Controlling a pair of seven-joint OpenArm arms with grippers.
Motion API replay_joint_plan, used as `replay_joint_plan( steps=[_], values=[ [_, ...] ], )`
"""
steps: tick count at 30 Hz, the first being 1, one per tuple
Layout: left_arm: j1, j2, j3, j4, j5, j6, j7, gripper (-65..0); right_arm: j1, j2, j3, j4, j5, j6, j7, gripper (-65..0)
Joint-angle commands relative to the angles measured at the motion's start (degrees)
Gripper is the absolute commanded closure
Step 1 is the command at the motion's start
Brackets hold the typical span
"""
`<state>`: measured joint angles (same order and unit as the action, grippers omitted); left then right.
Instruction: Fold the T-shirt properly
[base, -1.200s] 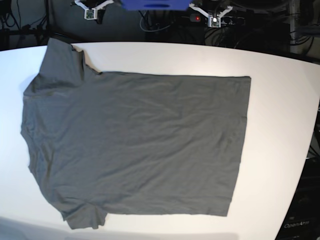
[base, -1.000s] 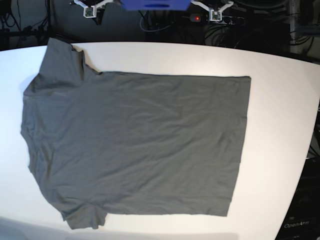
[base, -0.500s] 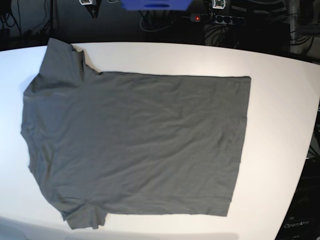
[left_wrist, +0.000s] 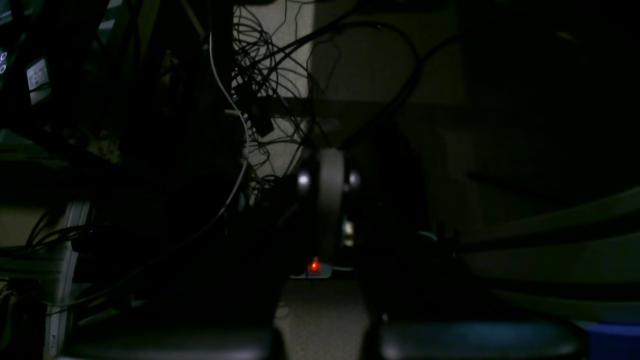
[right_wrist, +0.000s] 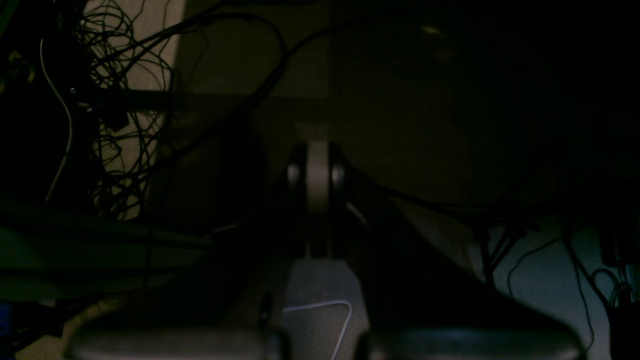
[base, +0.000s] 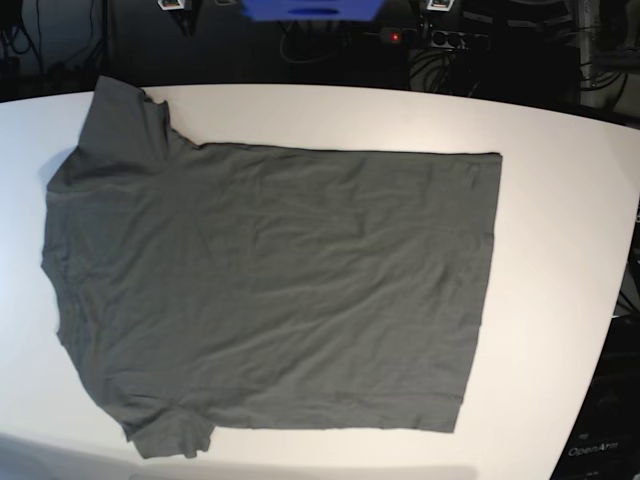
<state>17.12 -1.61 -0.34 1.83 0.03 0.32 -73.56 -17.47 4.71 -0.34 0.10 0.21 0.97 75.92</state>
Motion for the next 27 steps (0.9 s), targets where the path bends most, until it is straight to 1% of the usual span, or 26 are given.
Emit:
replay_joint_plan(
  steps=[1,6,8,11,13,16,21,24,27],
  values=[
    [0.9,-0.1,-0.1,0.0,-0.1,0.3,-1.6,-1.1,-0.7,0.2,0.1,0.0,0.3,-1.1,1.9,0.0],
    [1.1,-0.1,-0.1,0.0,-0.1,0.3,-1.6,-1.1,-1.1,0.2,-0.1,1.8,0.3,-0.9,2.0,0.0],
    [1.2,-0.1,-0.1,0.0,-0.1,0.3,-1.6,-1.1,-3.6,0.2,-0.1,6.1,0.3,-0.9,2.0,0.0],
    [1.2,-0.1,-0.1,0.0,-0.1,0.3,-1.7,-1.1,-8.2,0.1,-0.1,15.6,0.1,-0.9,1.8,0.0],
    [1.2,-0.1,-0.1,0.0,-0.1,0.3,-1.7,-1.1,-9.9,0.0,-0.1,19.5,0.0,-0.9,1.7,0.0],
    [1.2,-0.1,-0.1,0.0,-0.1,0.3,-1.7,-1.1,-10.2,0.0,-0.1,20.0,0.0,-0.9,1.7,-0.1],
    [2.0,0.0,-0.1,0.2,-0.1,0.3,-1.8,-1.1,-10.0,0.0,-0.1,17.6,0.0,-0.9,1.6,-0.1],
    [3.9,0.0,-0.1,4.9,-0.1,0.3,-2.0,-1.1,-10.0,-0.1,-0.1,17.5,0.0,-0.9,1.6,-0.1],
    [7.4,0.0,-0.1,12.2,-0.2,0.3,-1.9,-1.1,-10.0,-0.1,-0.1,17.5,0.0,-0.9,1.5,-0.1]
  ],
)
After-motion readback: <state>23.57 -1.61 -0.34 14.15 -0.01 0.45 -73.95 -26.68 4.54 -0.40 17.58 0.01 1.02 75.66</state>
